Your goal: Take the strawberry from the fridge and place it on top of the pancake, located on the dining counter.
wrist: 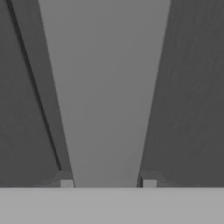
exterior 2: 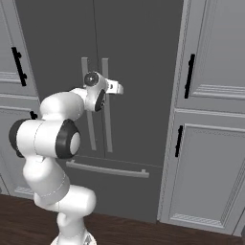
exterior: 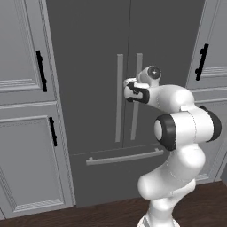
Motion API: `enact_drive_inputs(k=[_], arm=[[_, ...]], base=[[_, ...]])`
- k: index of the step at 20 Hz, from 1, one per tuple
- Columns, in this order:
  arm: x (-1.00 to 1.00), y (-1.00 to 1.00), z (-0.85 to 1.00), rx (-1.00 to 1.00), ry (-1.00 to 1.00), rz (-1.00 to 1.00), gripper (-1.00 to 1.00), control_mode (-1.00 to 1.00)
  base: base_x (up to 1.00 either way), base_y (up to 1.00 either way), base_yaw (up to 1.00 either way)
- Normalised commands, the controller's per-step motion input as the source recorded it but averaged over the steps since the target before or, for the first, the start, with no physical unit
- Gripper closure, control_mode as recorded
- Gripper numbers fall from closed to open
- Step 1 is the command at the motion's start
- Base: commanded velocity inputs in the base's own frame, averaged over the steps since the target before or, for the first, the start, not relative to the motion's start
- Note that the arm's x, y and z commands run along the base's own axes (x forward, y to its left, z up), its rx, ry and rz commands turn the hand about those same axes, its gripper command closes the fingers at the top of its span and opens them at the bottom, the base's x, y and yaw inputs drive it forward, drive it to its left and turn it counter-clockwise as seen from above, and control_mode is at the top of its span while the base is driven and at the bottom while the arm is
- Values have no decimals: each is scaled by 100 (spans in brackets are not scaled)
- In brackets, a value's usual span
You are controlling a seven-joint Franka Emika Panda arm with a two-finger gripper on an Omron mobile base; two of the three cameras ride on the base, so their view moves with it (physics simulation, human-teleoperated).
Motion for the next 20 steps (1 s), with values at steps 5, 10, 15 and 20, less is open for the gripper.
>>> enact_drive_inputs(k=[5,10,15,20], arm=[[-40,-61,1,3,0,7,100,-100],[-80,-100,22,8,0,14,100,-100],[-76,-100,40,8,0,9,100,-100],[-57,-100,58,8,0,7,100,-100]], base=[[0,0,0],[0,0,0],[0,0,0],[0,0,0]])
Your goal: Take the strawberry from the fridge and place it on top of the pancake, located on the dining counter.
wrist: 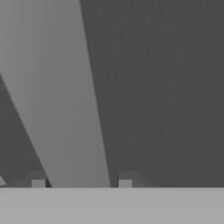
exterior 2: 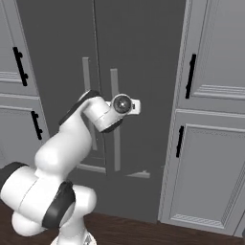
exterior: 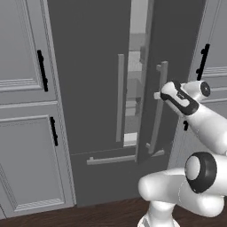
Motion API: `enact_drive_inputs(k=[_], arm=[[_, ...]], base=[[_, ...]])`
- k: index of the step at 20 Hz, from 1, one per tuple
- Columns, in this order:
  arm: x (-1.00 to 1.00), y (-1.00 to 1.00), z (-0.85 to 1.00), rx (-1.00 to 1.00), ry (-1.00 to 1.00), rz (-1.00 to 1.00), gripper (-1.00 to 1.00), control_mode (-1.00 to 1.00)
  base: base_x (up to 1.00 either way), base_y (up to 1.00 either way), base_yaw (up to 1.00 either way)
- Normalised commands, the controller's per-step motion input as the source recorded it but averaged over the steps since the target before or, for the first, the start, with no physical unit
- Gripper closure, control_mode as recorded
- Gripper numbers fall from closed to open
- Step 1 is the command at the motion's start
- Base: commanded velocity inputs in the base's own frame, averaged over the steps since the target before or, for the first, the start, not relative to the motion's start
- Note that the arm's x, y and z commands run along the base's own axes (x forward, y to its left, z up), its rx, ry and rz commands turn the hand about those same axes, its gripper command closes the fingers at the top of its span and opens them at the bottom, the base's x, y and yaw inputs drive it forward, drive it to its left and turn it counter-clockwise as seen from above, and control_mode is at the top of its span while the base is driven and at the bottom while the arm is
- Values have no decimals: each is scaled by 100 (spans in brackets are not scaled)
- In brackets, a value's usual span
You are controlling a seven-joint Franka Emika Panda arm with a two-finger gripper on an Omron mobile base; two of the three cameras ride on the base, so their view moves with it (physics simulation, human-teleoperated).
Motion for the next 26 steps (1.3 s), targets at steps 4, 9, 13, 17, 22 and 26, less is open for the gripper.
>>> enact_drive_inputs(k=[4,9,13,17,22,26], arm=[[-56,-100,59,7,0,6,100,-100],[-49,-94,73,4,0,1,100,-100],[-36,-79,90,0,0,0,100,-100],[-31,-67,81,0,1,0,-100,-100],[-40,-12,0,0,0,0,-100,-100],[-84,2,32,-3,-12,0,-100,-100]], base=[[0,0,0],[0,0,0],[0,0,0],[0,0,0],[0,0,0],[0,0,0]])
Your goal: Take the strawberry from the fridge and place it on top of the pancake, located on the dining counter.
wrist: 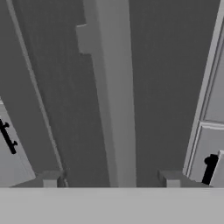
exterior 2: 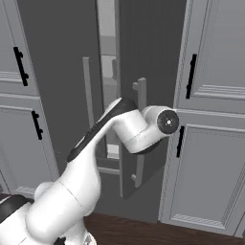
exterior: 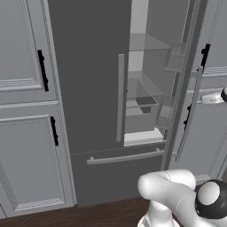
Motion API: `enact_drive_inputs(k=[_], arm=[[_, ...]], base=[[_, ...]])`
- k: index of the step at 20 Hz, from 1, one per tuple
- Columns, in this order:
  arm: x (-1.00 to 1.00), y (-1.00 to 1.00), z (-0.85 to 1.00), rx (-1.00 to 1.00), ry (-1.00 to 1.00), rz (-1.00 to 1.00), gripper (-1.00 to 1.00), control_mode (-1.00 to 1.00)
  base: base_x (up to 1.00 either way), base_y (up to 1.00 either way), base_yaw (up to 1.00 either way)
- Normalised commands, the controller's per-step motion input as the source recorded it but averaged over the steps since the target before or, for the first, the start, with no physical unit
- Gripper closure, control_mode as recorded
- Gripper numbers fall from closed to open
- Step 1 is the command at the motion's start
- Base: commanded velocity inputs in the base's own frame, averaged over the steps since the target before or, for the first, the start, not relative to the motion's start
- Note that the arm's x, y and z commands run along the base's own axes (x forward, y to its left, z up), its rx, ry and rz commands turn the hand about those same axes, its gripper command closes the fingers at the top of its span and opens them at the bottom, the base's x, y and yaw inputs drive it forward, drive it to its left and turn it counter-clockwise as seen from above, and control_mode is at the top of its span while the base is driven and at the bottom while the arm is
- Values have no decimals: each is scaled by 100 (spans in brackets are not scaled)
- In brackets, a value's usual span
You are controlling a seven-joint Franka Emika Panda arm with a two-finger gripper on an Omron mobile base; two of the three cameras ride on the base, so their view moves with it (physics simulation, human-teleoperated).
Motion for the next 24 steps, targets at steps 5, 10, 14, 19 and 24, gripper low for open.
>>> enact_drive_inputs(k=[5,10,14,19,24], arm=[[-50,19,94,-16,-12,0,-100,-100],[-45,80,30,-27,-4,-6,-100,-100],[-11,100,0,-44,0,-13,-100,-100],[0,100,-4,-41,1,-27,-100,-100],[36,88,-31,-35,2,-39,-100,-100]], base=[[0,0,0],[0,0,0],[0,0,0],[0,0,0],[0,0,0]])
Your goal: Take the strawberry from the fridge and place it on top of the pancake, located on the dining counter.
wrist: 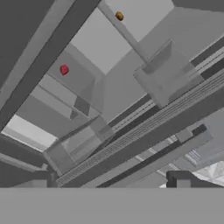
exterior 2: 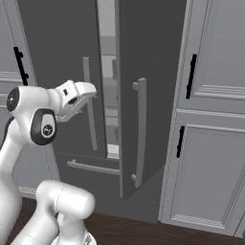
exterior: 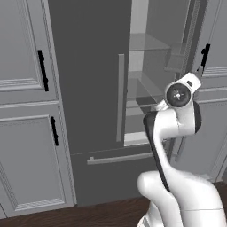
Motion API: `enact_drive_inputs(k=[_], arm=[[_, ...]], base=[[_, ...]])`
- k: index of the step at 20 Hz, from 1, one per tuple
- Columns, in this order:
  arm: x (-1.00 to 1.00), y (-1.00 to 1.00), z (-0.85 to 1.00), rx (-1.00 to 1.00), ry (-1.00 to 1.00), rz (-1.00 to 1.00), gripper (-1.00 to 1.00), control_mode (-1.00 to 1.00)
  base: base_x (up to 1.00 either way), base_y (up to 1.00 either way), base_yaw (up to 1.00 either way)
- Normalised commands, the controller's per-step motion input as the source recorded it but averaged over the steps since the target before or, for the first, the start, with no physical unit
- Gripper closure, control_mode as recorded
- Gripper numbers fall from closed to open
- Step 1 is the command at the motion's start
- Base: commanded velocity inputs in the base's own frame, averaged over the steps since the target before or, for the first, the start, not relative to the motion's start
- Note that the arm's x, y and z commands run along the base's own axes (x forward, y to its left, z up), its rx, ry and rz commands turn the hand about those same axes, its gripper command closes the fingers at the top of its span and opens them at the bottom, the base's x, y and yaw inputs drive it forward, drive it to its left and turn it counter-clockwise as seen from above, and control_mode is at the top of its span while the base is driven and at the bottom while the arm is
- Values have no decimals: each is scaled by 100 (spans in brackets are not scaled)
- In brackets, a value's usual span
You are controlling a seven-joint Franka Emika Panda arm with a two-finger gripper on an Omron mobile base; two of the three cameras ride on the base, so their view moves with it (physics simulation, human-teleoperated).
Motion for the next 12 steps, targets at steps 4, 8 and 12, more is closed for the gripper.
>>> enact_drive_inputs(k=[4,8,12], arm=[[81,27,-50,-23,8,-40,-100,-100],[92,-10,-26,-9,12,-25,-100,-100],[84,-31,-11,0,11,-18,-100,-100]], base=[[0,0,0],[0,0,0],[0,0,0]])
